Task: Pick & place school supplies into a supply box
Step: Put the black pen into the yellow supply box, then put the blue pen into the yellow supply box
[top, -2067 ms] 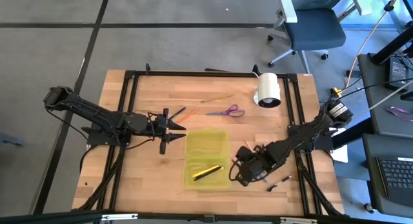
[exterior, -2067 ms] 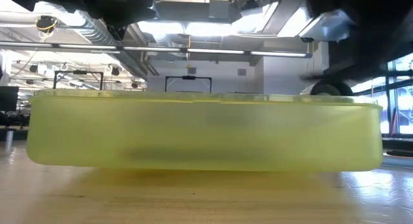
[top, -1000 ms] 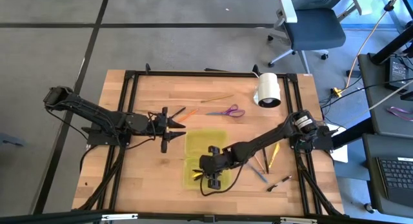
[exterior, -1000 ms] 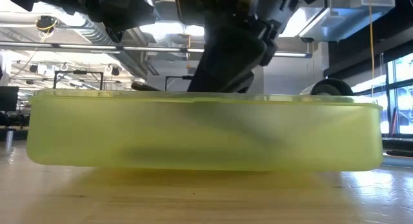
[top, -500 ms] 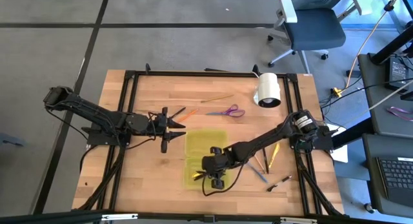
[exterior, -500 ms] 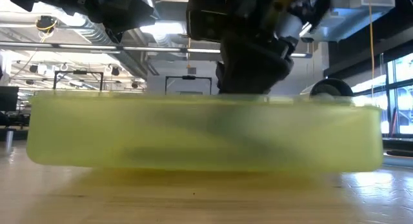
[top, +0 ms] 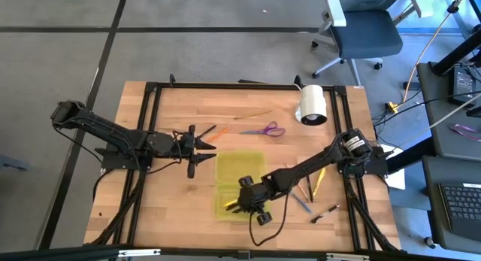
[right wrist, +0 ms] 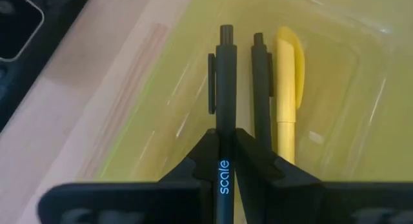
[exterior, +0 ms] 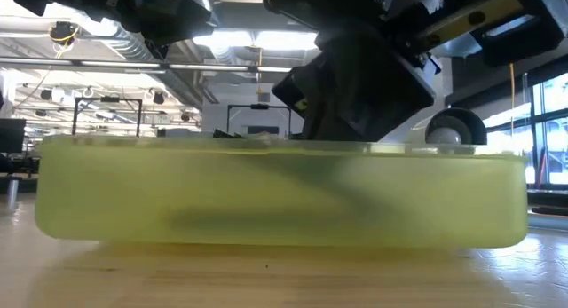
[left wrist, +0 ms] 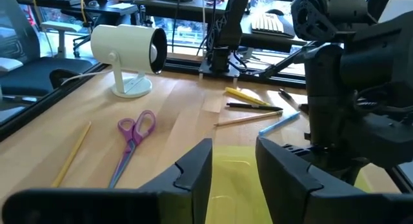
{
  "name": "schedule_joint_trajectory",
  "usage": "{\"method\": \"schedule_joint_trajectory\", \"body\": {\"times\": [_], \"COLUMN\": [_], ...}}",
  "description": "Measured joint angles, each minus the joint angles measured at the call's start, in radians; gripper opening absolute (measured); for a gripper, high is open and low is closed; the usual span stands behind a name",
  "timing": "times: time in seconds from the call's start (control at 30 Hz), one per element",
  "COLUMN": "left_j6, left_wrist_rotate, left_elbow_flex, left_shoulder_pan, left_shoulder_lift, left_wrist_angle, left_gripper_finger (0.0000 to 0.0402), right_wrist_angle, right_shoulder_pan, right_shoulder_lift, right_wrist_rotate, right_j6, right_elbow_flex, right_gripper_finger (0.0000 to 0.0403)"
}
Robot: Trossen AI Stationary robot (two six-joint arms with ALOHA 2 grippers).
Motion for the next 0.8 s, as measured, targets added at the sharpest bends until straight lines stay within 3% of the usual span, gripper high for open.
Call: {"method": "schedule_joint_trajectory", "body": {"times": [0.13,0.37,0.53,0.6,0.8], "left_j6": [0.000,0.002,0.002,0.002,0.002], "left_wrist_rotate": [0.000,-0.001,-0.001,-0.001,-0.002], "left_elbow_flex": [0.000,0.000,0.000,0.000,0.000], "left_shoulder_pan": [0.000,0.000,0.000,0.000,0.000], "left_shoulder_lift": [0.000,0.000,0.000,0.000,0.000], "left_wrist_angle": [0.000,0.000,0.000,0.000,-0.014], "left_gripper_finger": [0.0114,0.0114,0.0112,0.0113,0.0115], "right_wrist_angle": [0.022,0.023,0.022,-0.012,-0.280], "right_shoulder_pan": [0.000,0.007,0.013,0.013,0.012], "right_shoulder_lift": [0.000,0.000,0.000,-0.006,-0.084], "right_wrist_rotate": [0.002,0.001,0.001,0.001,-0.025], "right_j6": [0.039,-0.141,-0.154,-0.075,0.361], "right_elbow_flex": [0.000,0.000,0.000,0.012,0.082], "right_gripper_finger": [0.0044,0.0080,0.0101,0.0103,0.0105]}}
